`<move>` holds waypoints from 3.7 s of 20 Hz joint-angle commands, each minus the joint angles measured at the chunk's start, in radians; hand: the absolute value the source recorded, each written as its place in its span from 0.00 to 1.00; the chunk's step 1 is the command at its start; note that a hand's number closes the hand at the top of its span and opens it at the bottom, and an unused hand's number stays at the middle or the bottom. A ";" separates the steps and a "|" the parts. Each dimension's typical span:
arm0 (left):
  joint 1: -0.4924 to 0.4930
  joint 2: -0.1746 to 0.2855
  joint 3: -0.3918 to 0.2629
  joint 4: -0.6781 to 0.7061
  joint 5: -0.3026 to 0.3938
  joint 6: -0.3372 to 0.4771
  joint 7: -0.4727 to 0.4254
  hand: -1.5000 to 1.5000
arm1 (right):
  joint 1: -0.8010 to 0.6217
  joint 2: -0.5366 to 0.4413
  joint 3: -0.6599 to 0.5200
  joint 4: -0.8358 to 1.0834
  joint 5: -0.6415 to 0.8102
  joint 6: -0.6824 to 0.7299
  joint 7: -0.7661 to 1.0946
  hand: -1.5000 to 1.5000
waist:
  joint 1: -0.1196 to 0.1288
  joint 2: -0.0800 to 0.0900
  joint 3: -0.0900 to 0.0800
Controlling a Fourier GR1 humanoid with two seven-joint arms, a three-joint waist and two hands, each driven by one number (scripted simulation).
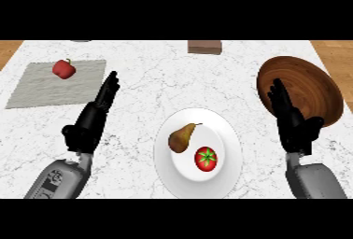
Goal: Pick the tomato from the plate and place it in the bowl
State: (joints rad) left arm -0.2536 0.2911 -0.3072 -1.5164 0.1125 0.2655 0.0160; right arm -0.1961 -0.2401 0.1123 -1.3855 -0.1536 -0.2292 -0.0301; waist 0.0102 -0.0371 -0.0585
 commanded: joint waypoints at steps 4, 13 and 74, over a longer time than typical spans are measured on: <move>0.079 0.103 0.135 -0.010 0.008 0.039 0.021 0.50 | -0.055 -0.086 0.052 -0.268 0.201 -0.157 0.129 1.00 | -0.011 0.019 0.053; 0.138 0.136 0.212 0.028 0.039 0.061 0.054 0.50 | 0.243 -0.138 0.170 -0.248 0.620 -0.417 0.508 0.00 | -0.073 0.009 0.043; 0.093 0.126 0.265 0.008 0.041 -0.060 0.096 0.50 | -0.083 0.239 0.351 -0.182 0.832 0.502 1.453 0.00 | -0.003 0.038 0.058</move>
State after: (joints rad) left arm -0.1446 0.4312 -0.0346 -1.5149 0.1616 0.2062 0.0961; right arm -0.2480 -0.0174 0.4131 -1.6179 0.6963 0.2906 1.1995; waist 0.0086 -0.0002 -0.0009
